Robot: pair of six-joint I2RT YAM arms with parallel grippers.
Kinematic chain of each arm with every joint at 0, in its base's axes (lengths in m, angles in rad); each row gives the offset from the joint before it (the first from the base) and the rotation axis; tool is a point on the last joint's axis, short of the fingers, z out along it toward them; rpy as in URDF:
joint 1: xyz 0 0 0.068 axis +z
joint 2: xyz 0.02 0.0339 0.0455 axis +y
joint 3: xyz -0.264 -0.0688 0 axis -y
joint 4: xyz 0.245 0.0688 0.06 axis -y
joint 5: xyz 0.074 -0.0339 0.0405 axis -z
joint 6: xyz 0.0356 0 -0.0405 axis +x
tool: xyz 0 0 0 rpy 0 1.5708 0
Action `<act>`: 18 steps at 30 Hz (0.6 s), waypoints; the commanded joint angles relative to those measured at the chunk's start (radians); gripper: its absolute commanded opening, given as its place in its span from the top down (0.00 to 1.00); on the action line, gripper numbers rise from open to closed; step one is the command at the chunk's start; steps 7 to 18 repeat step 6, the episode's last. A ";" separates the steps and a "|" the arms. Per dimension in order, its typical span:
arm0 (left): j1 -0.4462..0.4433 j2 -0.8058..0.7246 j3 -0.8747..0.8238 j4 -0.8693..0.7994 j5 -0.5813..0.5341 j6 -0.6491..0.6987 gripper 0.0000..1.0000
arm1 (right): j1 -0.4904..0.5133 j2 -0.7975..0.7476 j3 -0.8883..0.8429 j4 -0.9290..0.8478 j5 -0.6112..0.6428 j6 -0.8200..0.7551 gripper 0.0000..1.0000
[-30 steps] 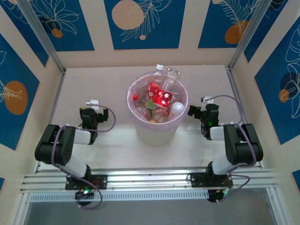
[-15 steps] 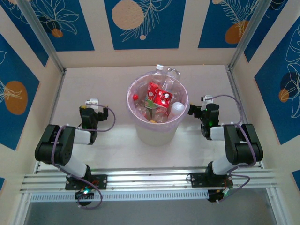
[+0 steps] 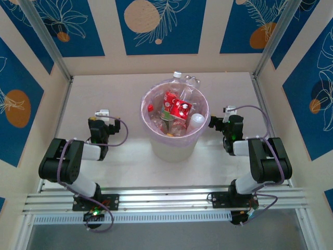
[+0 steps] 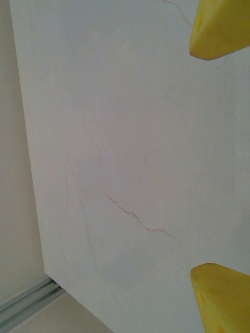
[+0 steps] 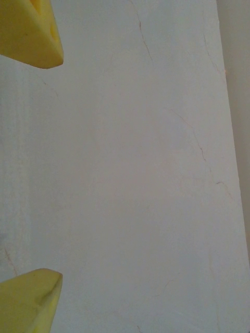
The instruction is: Put the plastic bottles in the bin
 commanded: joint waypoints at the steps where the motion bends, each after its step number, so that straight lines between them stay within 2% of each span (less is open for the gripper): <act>1: 0.012 0.005 -0.007 0.030 0.016 -0.006 0.00 | -0.005 0.004 0.006 0.028 -0.006 -0.013 0.01; 18: 0.012 0.005 -0.008 0.034 0.016 -0.005 0.00 | -0.004 0.001 -0.001 0.039 -0.007 -0.013 0.01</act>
